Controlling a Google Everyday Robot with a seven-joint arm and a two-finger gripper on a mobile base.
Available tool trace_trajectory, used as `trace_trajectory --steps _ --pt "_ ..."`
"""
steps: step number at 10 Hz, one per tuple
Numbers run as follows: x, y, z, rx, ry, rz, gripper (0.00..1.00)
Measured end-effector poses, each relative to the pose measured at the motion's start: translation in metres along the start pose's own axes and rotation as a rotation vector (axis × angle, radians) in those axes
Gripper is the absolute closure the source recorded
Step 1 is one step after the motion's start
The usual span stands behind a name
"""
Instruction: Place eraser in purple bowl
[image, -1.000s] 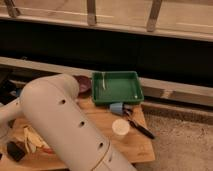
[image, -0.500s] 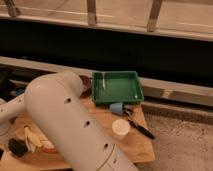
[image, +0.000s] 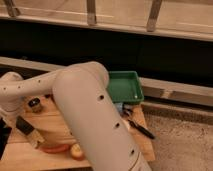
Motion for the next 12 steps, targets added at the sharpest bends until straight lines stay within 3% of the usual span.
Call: trace_trajectory --steps 2,4,6,8,12 --pt "0.011 -0.032 -0.018 -0.011 -0.058 0.037 1.00" --pt "0.030 -0.061 -0.033 -0.024 -0.088 0.090 1.00" --pt "0.057 -0.093 -0.047 -0.070 -0.143 0.174 1.00" --pt "0.068 -0.104 -0.053 -0.096 -0.174 0.217 1.00" --pt "0.068 -0.102 -0.050 -0.099 -0.176 0.218 1.00"
